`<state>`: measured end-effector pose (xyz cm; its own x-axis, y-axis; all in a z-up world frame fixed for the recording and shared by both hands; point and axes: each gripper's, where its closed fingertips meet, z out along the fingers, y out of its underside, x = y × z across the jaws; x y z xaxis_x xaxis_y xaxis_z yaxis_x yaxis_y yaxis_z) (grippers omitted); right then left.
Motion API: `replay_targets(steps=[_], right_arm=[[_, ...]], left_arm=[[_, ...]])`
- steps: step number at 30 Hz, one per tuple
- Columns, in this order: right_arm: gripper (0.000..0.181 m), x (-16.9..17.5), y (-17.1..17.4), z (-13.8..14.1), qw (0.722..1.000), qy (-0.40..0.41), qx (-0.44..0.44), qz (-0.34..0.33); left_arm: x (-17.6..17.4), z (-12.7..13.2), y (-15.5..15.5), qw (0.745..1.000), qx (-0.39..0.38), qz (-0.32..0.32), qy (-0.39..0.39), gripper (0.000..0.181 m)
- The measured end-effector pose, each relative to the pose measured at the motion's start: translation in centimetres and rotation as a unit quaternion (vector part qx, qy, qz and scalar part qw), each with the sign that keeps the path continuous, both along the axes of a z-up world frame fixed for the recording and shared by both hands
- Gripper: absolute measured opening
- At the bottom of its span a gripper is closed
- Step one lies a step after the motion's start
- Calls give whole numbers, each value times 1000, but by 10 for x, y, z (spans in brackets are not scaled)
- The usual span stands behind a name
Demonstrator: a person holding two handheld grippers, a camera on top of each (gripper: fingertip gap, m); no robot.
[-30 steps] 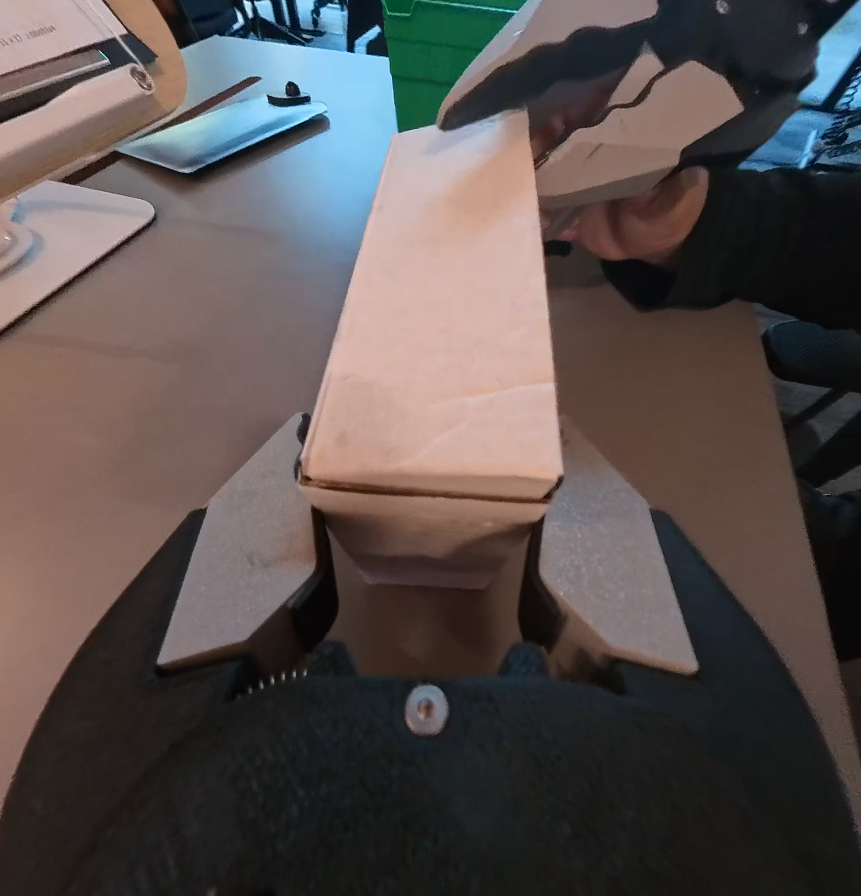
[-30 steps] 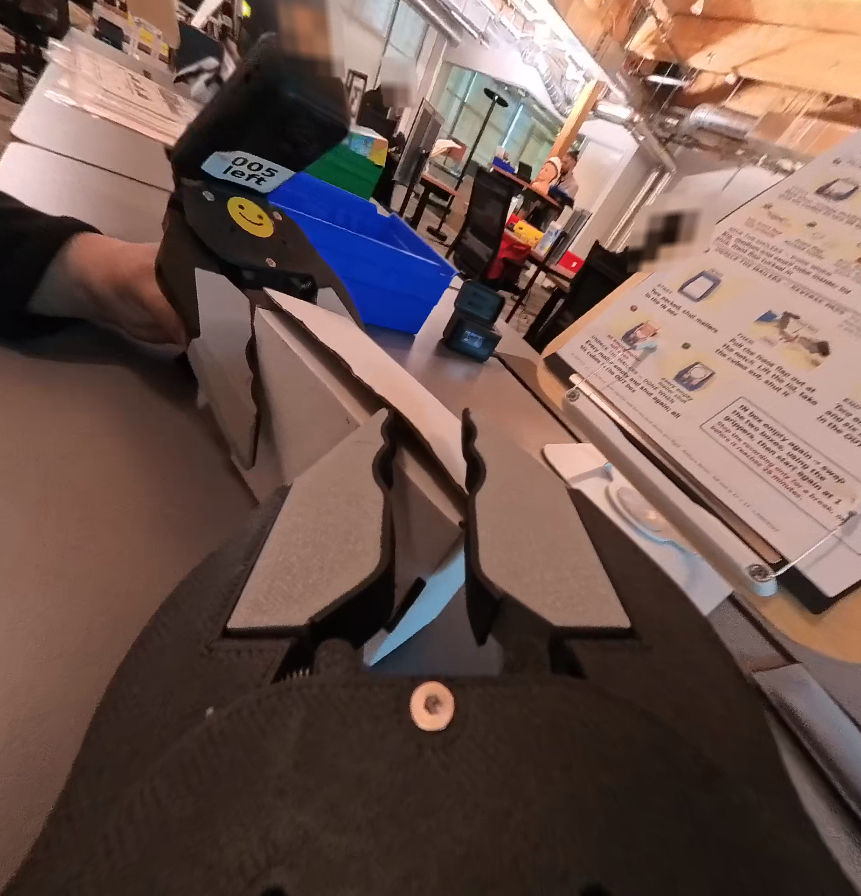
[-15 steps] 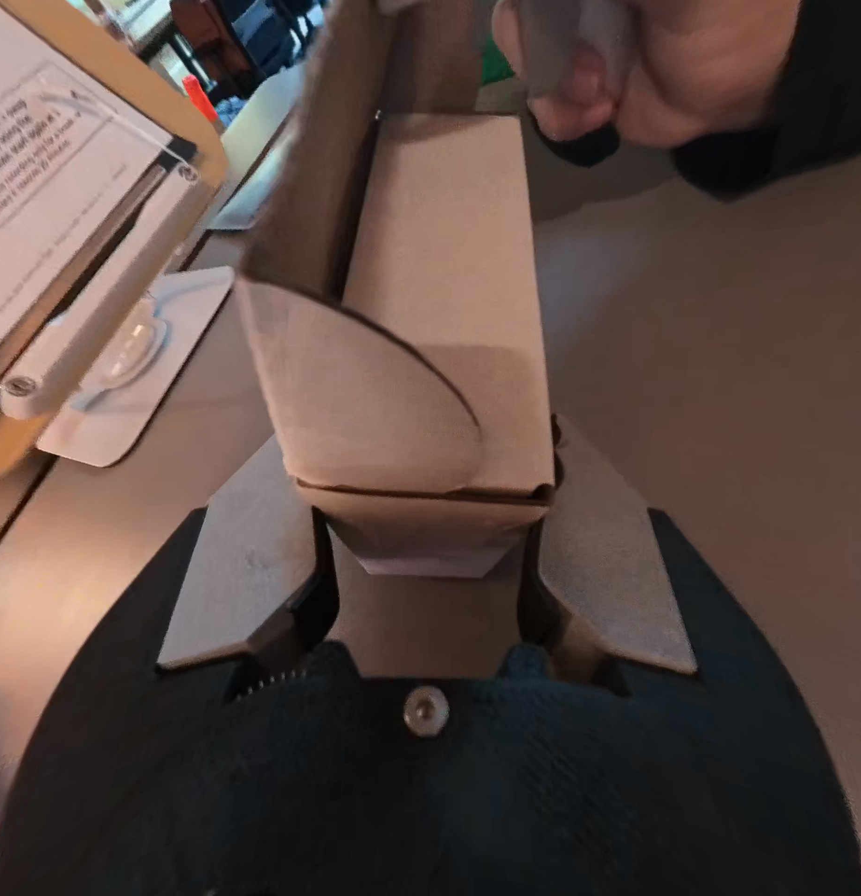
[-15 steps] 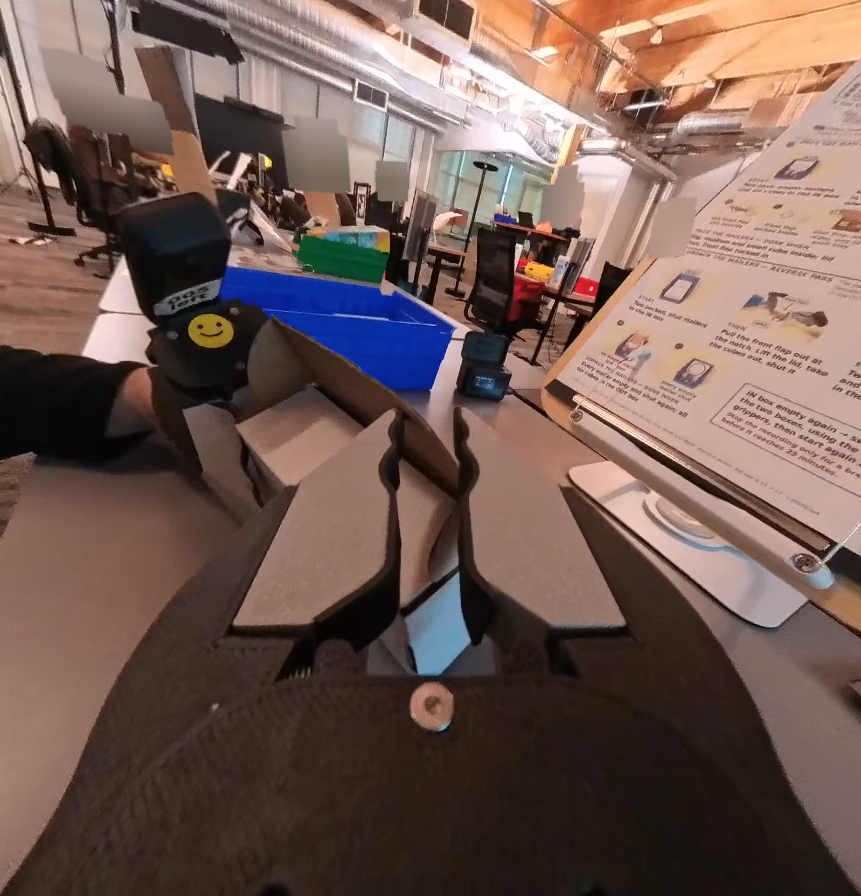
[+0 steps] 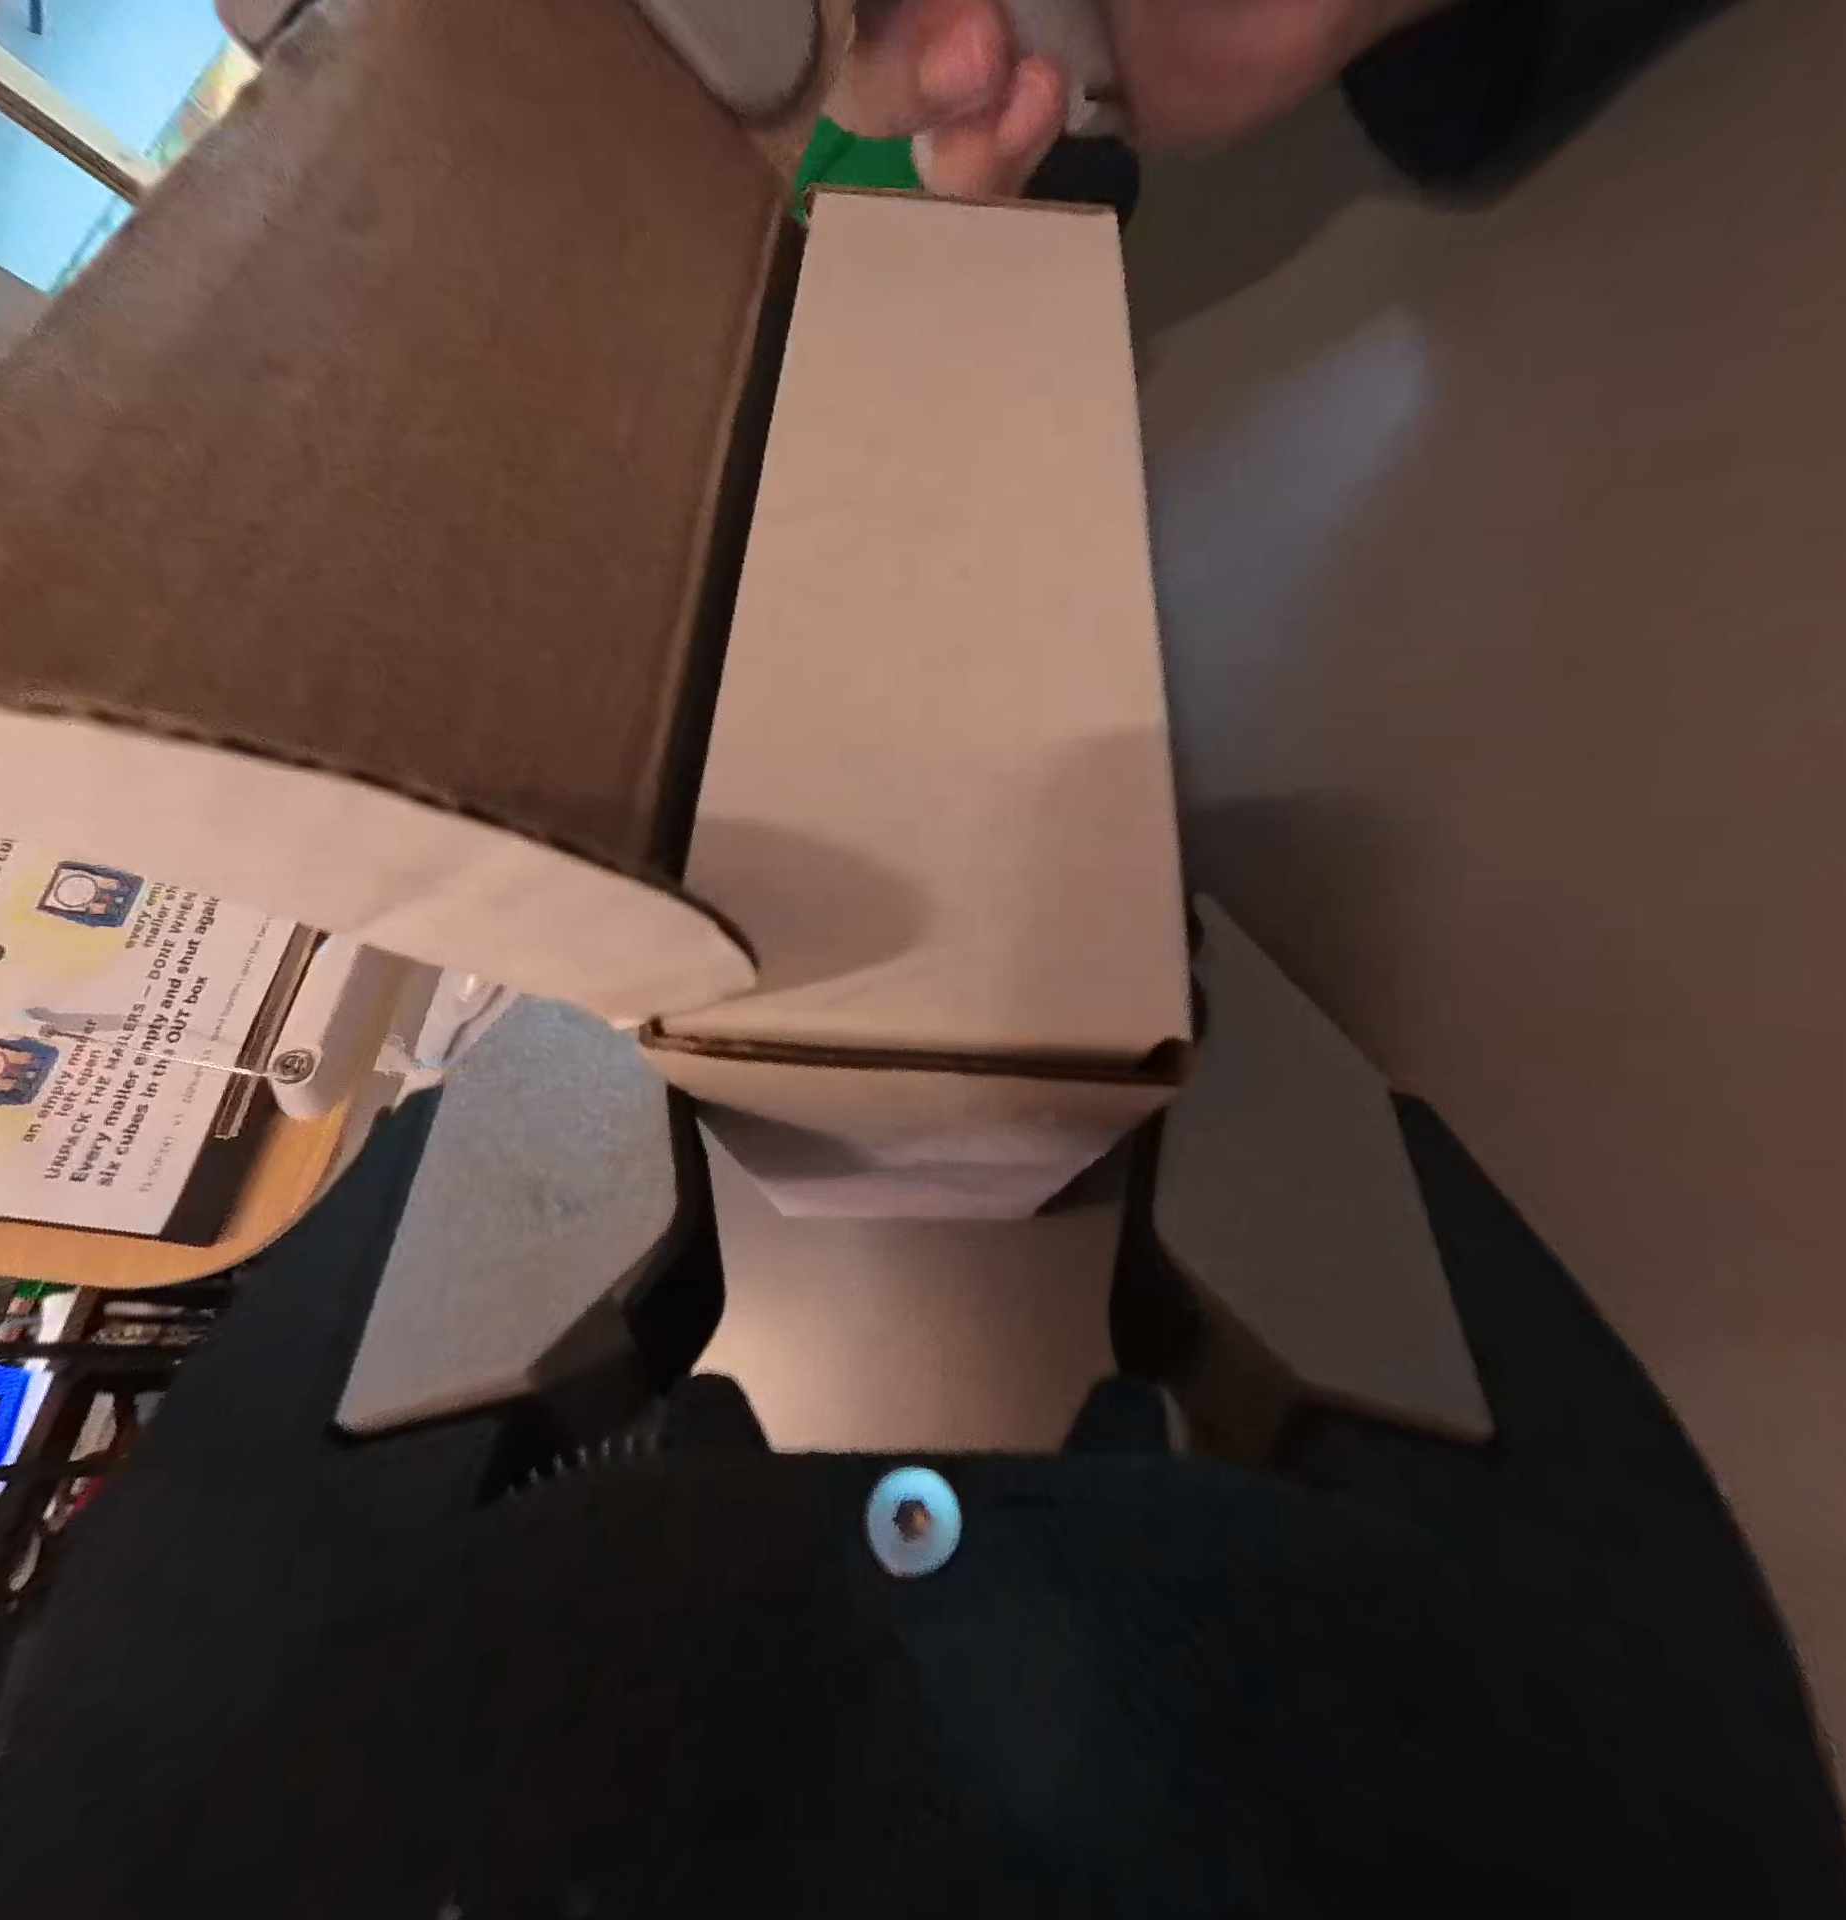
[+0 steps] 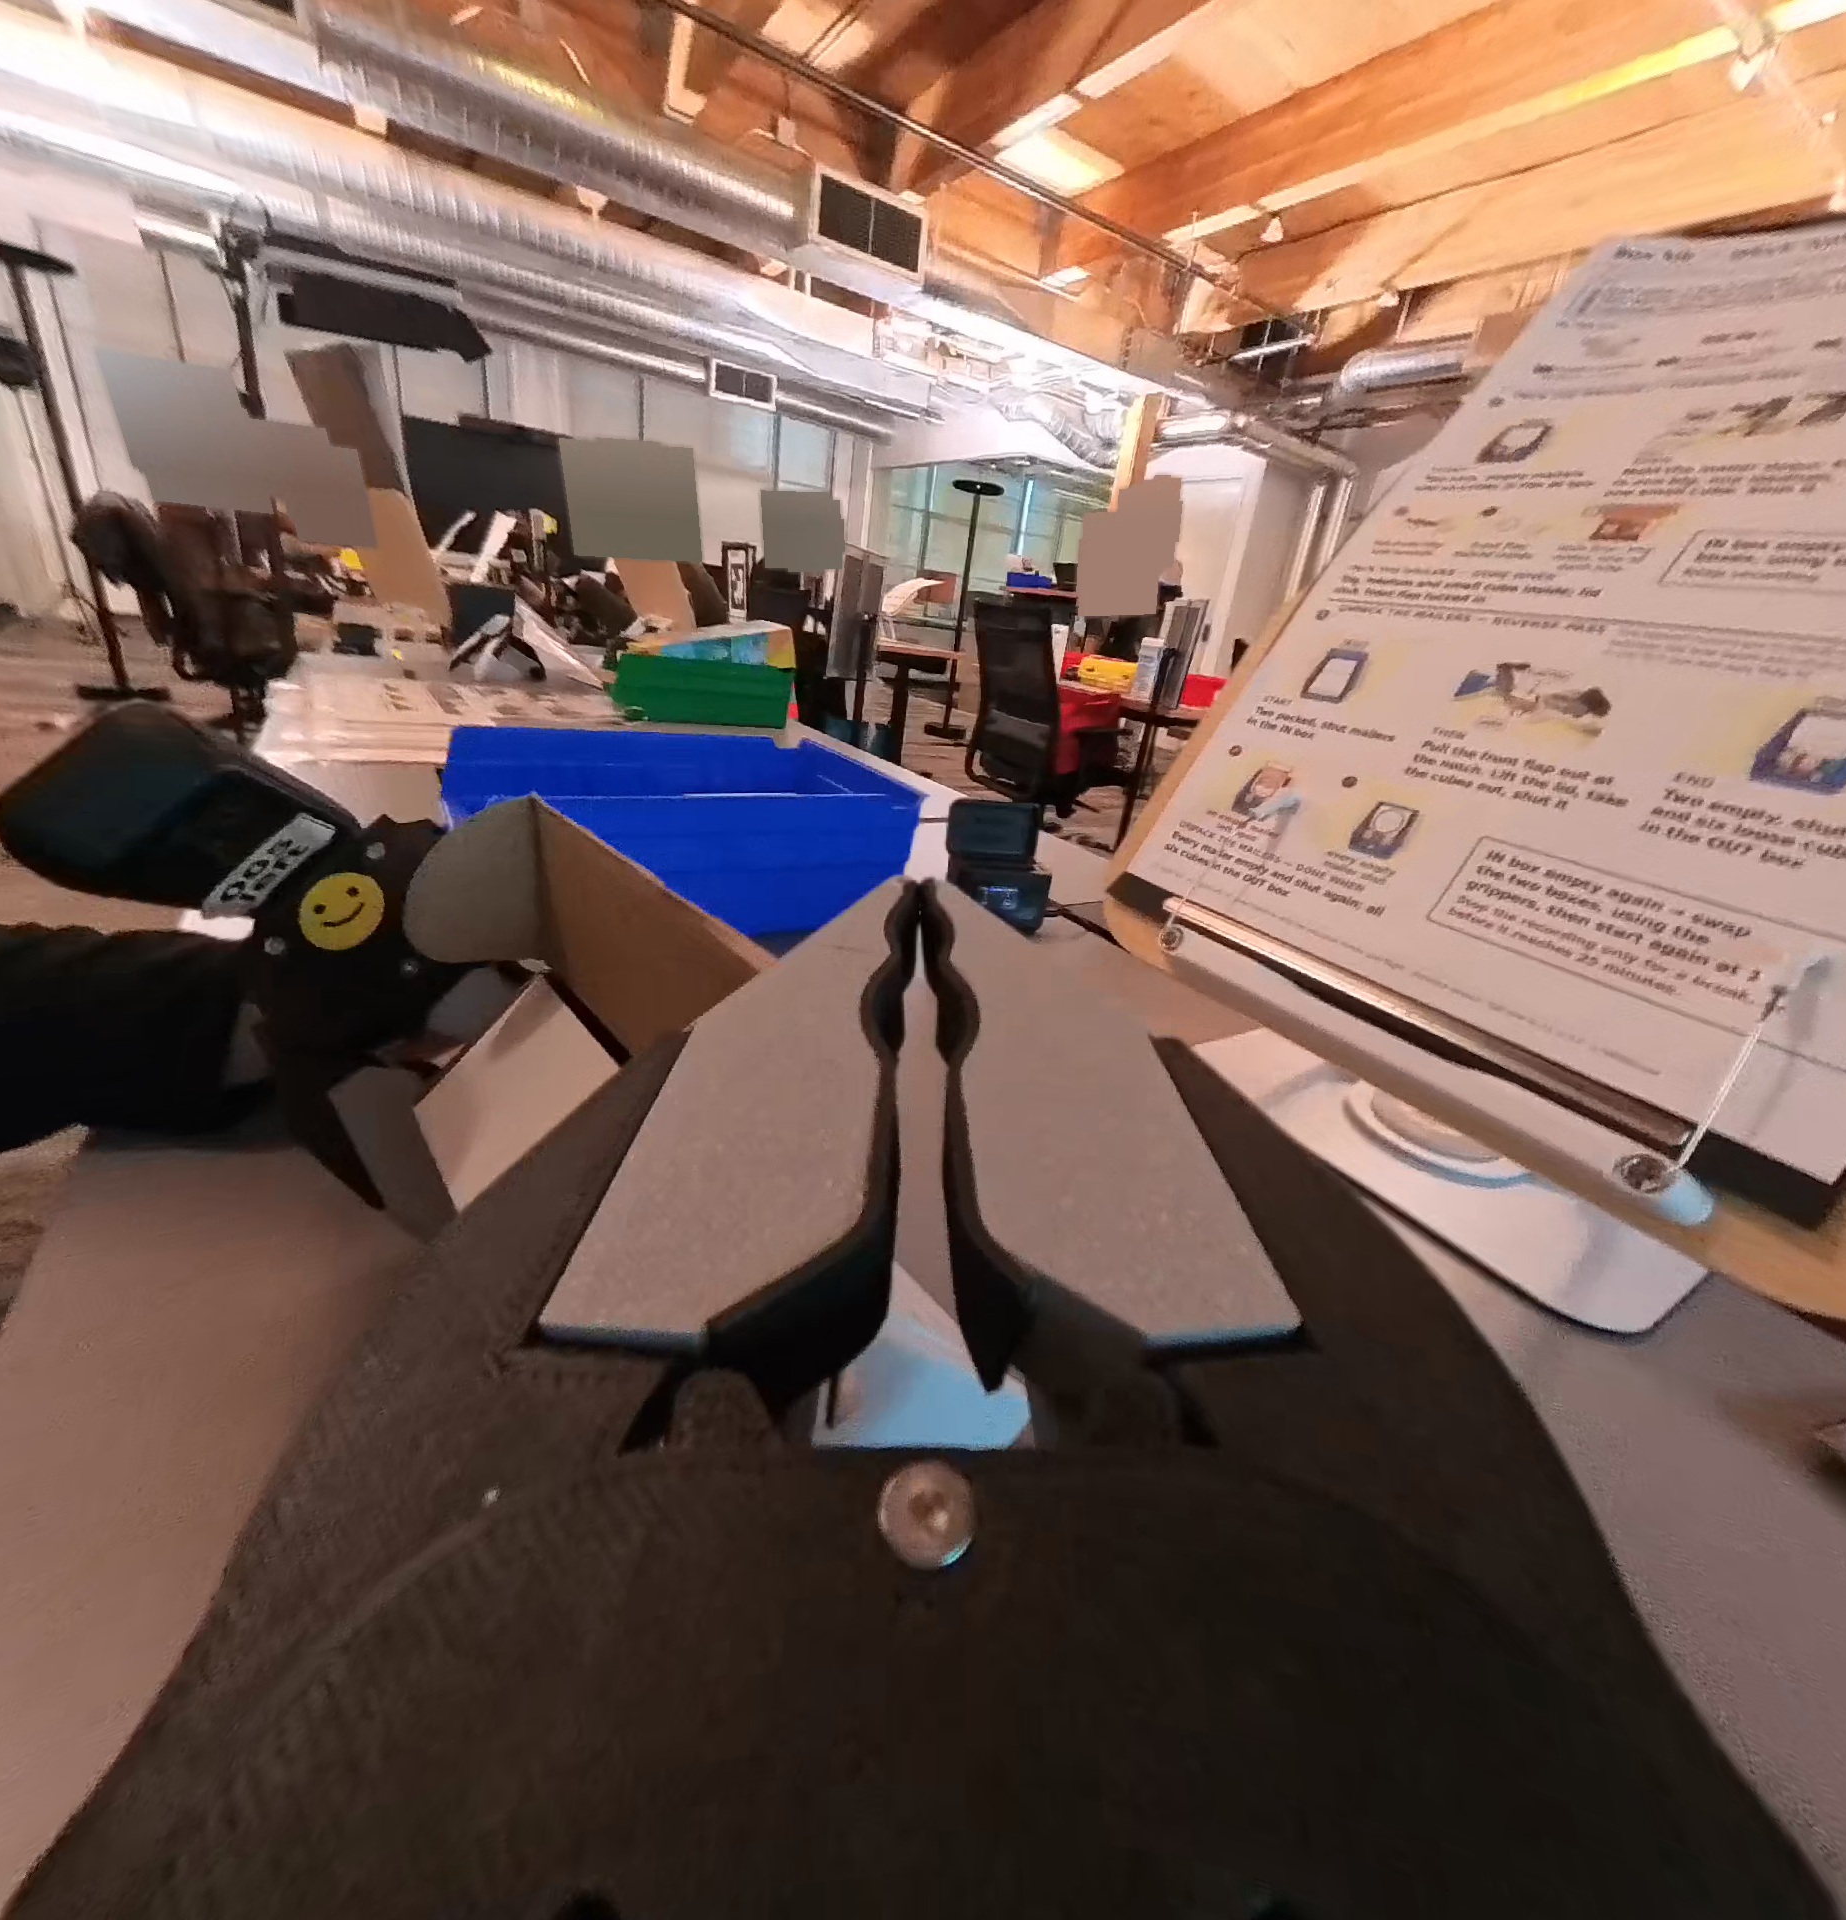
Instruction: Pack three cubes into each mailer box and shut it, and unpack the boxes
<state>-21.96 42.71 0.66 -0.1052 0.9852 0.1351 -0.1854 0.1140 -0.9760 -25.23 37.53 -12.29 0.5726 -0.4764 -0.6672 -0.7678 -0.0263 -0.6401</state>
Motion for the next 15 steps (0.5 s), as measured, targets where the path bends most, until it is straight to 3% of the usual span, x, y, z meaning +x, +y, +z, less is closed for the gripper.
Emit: replay_targets(steps=[10,15], right_arm=[[0,-5,5,-5,997,-16,-63,29],[0,-4,6,-4,999,-10,-47,13]], left_arm=[[2,2,0,1000,6,-10,-18,95],[2,2,1,1000,3,-9,-27,95]])
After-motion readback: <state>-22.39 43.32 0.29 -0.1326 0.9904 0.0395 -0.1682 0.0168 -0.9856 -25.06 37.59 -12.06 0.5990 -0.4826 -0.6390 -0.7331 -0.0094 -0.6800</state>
